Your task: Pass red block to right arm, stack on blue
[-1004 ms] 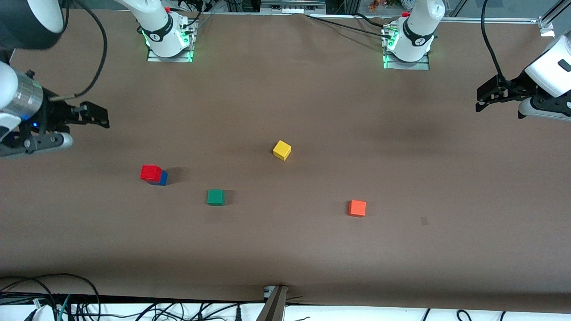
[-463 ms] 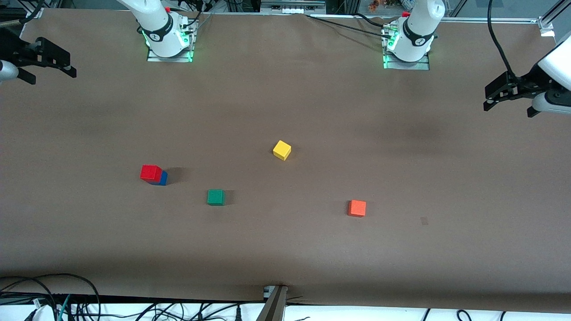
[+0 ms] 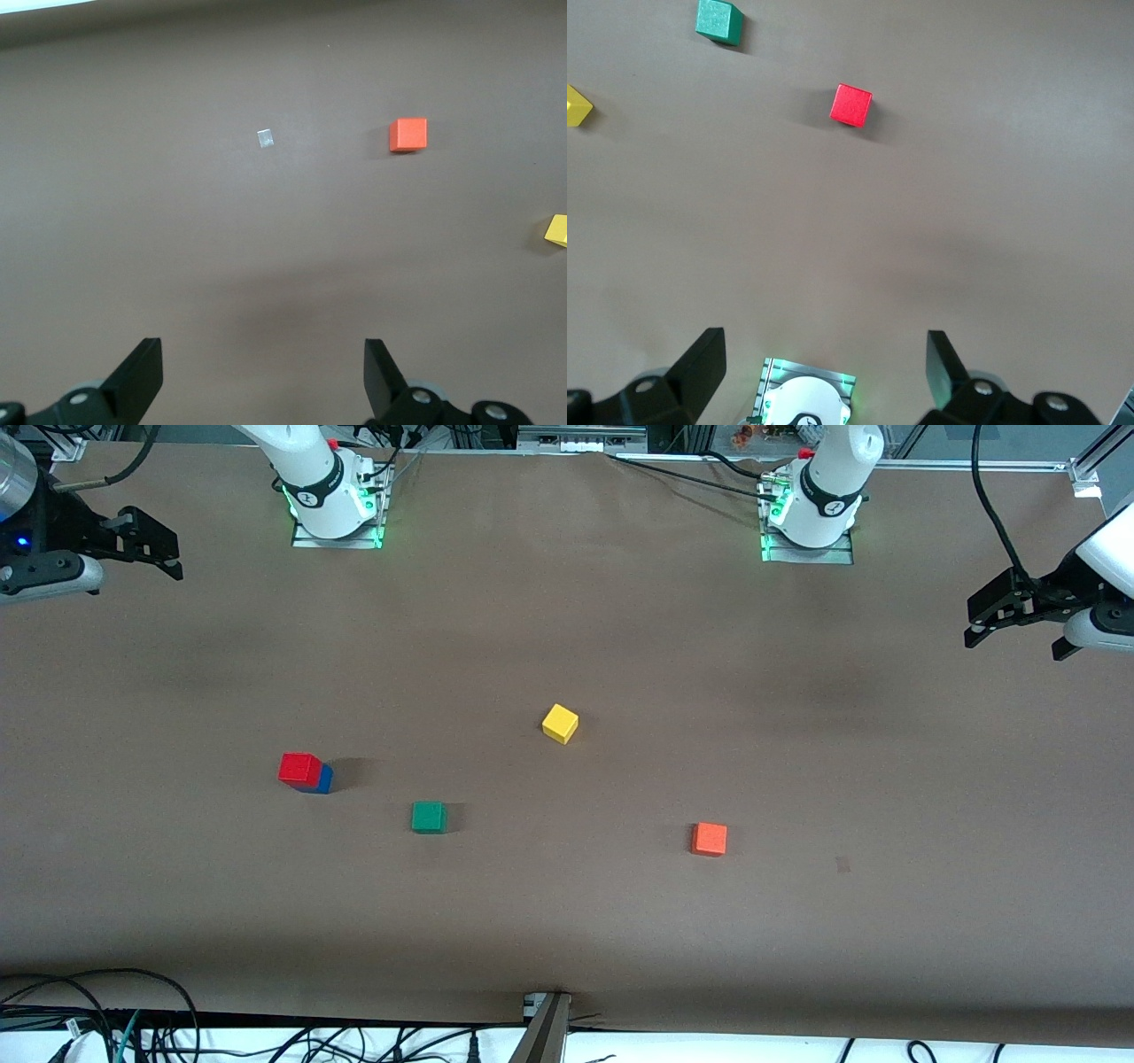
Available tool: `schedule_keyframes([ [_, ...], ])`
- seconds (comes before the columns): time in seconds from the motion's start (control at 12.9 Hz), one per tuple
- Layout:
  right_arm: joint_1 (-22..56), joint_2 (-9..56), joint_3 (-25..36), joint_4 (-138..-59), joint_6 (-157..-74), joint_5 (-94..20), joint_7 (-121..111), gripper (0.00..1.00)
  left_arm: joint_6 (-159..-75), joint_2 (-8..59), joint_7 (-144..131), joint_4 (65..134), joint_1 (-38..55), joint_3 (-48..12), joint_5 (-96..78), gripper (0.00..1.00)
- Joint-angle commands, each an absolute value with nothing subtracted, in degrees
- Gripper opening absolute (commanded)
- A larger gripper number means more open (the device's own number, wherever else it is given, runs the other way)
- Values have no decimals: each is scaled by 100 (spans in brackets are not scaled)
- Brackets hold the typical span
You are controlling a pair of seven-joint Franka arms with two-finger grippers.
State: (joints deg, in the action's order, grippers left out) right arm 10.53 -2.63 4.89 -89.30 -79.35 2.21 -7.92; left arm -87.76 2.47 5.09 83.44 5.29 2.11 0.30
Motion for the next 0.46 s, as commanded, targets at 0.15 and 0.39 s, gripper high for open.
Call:
schedule_keyframes([
  [0.15, 1037, -88, 431, -8675, -7910, 290, -826, 100, -8631, 325, 519, 8174, 527, 220, 185, 100],
  [0.39, 1028, -88, 431, -8675, -7884, 281, -826, 100, -8579, 316, 501, 8183, 527, 220, 176, 100],
])
